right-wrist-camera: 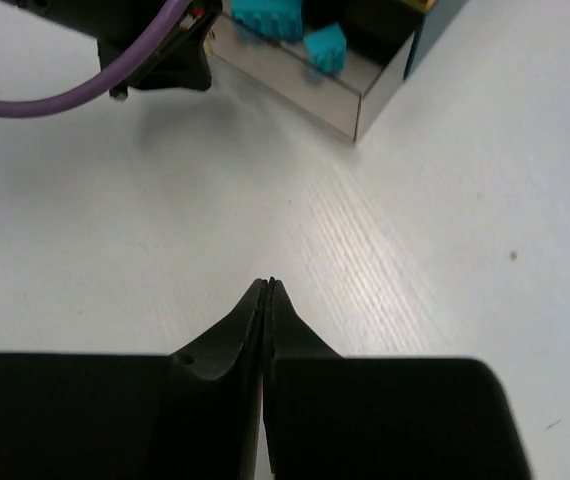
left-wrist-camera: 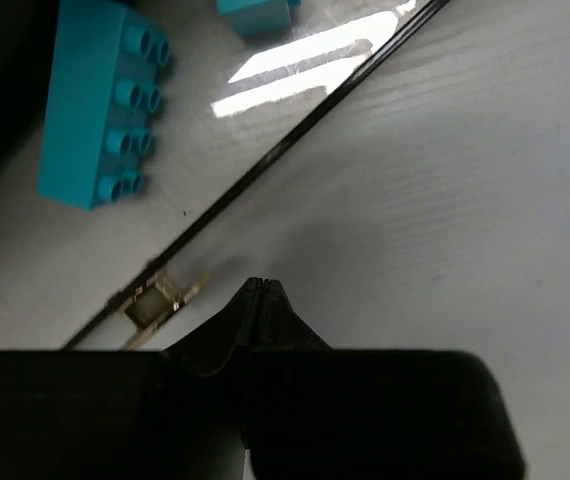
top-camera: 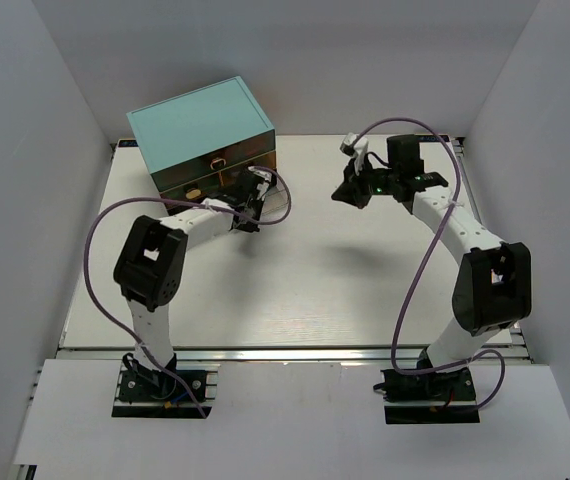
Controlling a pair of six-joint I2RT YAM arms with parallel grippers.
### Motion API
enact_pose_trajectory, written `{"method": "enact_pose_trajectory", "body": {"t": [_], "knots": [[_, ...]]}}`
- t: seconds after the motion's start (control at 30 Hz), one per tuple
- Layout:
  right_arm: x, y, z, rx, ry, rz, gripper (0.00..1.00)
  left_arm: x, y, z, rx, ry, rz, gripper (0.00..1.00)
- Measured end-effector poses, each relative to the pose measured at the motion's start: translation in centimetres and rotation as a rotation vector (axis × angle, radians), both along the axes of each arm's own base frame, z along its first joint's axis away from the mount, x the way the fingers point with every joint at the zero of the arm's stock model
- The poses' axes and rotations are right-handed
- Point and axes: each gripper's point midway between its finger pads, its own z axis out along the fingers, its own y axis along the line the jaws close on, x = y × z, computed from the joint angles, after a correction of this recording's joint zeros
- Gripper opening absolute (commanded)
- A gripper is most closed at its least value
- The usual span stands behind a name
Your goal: Sort the legos into containers by color
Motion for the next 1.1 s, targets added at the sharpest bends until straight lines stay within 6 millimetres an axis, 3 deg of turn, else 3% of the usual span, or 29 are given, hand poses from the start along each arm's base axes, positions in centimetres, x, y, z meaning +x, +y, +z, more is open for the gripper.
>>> {"method": "enact_pose_trajectory", "body": {"t": [0.1,0.23,0.33,0.43,0.67,0.77,0.83,0.87,0.93,1.1], "knots": [[-0.3,-1.6,-1.7,0.002,0.064,-0.024,0.00,1.1,0.3,-0.8,0.103,0.015,-0.096,0.12],[-0.1,-2.8,-1.6,0.023,0.083,-0.042,0.00,2.6,1.0,-1.1,0.232,0.014,-0.173,0.15],[0.0,-3.2,-1.5,0.034,0.090,-0.044,0.00,3.4,1.4,-1.3,0.313,0.013,-0.208,0.28],[0.0,-3.5,-1.3,0.045,0.095,-0.044,0.00,3.6,1.9,-1.7,0.363,0.024,-0.225,0.48],[-0.1,-4.0,-1.1,0.069,0.112,-0.040,0.00,4.0,4.3,-1.5,0.460,0.029,-0.206,0.62],[-0.2,-4.1,-1.0,0.076,0.116,-0.038,0.00,4.5,4.8,-1.2,0.487,0.017,-0.189,0.73],[-0.2,-4.2,-1.0,0.078,0.117,-0.038,0.00,4.8,5.0,-0.9,0.497,0.009,-0.177,0.75],[-0.2,-4.2,-1.0,0.078,0.119,-0.039,0.00,5.0,5.1,-0.9,0.500,0.006,-0.171,0.88],[-0.3,-4.4,-1.0,0.079,0.125,-0.041,0.00,5.5,5.1,-0.5,0.506,-0.008,-0.163,0.98],[-0.4,-4.7,-0.7,0.082,0.124,-0.047,0.00,5.8,4.9,-0.4,0.485,-0.010,-0.152,0.98]]}}
